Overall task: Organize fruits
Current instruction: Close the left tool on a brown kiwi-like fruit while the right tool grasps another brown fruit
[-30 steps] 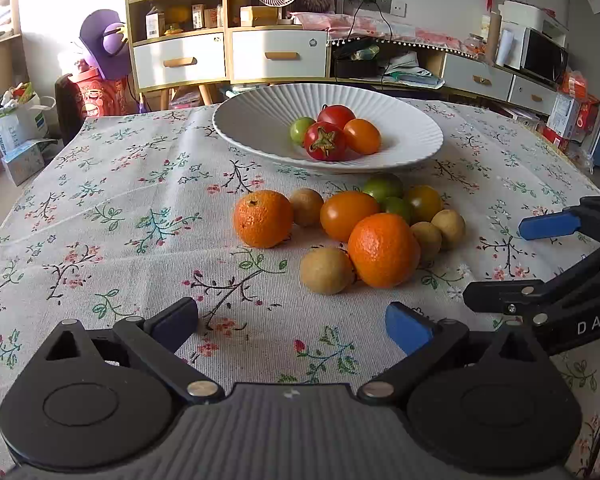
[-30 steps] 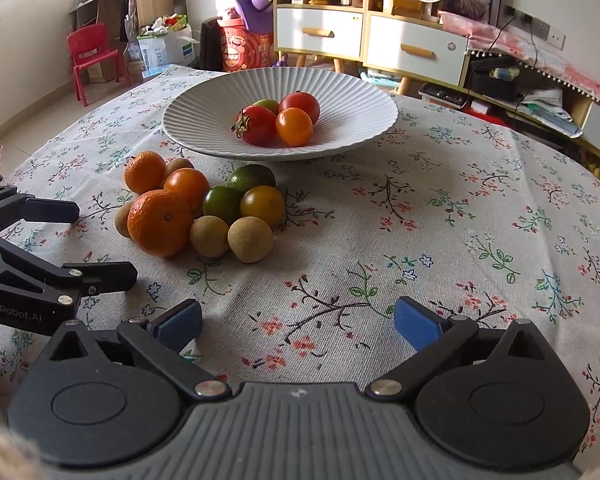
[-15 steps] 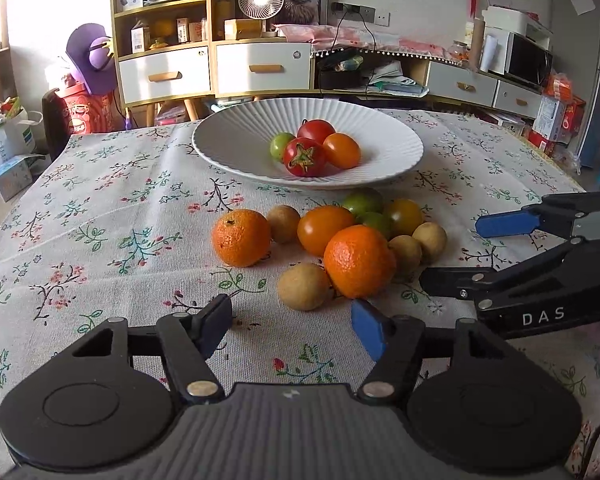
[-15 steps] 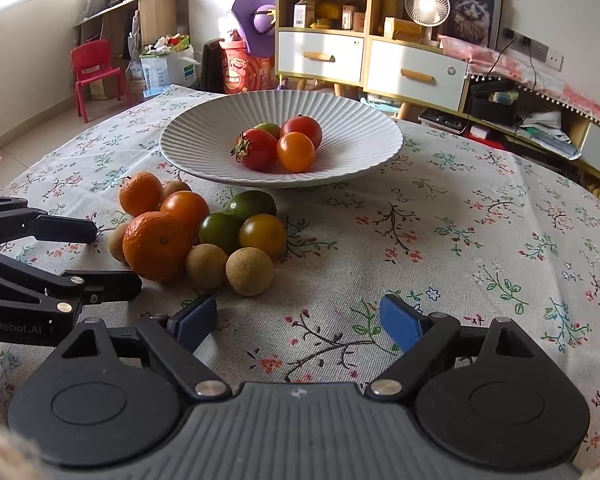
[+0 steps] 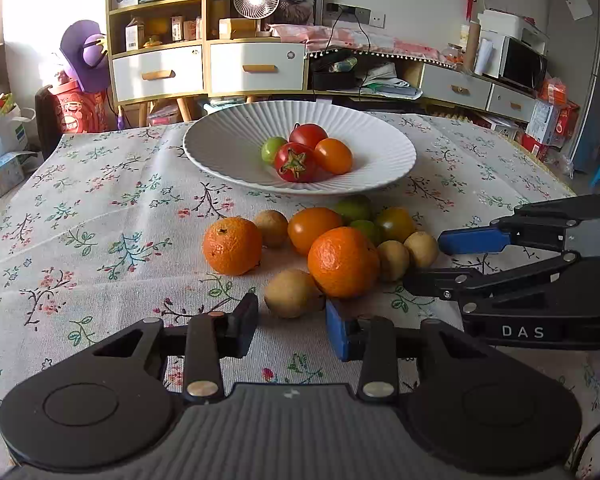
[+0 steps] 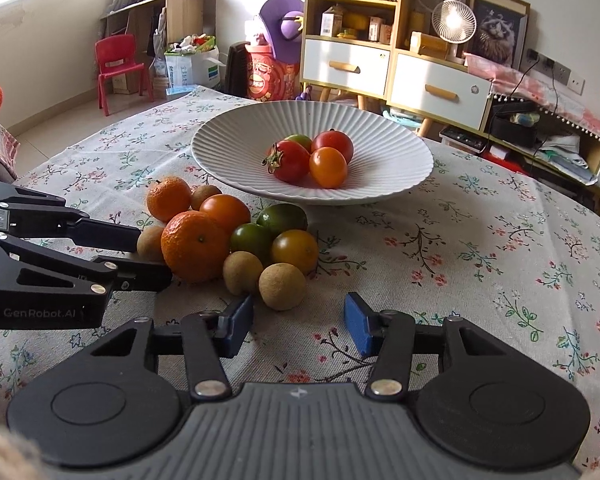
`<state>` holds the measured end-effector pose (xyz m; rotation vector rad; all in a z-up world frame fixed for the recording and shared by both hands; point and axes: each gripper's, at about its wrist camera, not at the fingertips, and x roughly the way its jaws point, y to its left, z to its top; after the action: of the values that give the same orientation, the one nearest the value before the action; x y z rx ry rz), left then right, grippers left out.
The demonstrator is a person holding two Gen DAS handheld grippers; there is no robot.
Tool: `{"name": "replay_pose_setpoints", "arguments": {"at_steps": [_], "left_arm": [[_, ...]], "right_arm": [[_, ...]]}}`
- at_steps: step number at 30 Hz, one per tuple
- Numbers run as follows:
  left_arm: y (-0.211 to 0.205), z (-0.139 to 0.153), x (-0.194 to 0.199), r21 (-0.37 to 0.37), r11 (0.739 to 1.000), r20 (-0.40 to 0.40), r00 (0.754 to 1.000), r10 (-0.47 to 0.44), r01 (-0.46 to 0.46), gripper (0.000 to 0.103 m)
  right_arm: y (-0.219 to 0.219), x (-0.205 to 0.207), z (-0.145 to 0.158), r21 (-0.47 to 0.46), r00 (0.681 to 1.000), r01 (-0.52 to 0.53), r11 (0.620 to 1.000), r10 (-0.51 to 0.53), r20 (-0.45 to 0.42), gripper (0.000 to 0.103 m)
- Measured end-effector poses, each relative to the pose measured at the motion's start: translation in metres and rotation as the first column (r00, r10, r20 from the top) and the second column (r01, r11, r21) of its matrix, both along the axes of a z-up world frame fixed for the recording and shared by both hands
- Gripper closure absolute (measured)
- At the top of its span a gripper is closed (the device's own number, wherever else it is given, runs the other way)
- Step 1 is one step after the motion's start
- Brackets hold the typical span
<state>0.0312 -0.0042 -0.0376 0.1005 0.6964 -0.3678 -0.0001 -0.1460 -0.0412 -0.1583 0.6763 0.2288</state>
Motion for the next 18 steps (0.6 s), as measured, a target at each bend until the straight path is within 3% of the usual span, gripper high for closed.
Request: {"name": "replay_pose_setpoints", "arguments": {"at_steps": [6,18], "left_arm": [[0.0009,0.0014,0.0026,-0.006,1.000,-0.010,1.000,-0.001,0.001,0.076],[0.0020,0.0037,0.0044,-0.012,1.000,-0.026,1.000,0.001,-0.002,0.078]], "right_arm": [[0.0035,-0.0002,0.0020,0.002,1.000,-0.023,1.000,0.023,-0.008,0.071],[0.0067,0.0006,0.0038,0.006,0.999,-0.034,0.999,0.034,-0.012,0.073]]}}
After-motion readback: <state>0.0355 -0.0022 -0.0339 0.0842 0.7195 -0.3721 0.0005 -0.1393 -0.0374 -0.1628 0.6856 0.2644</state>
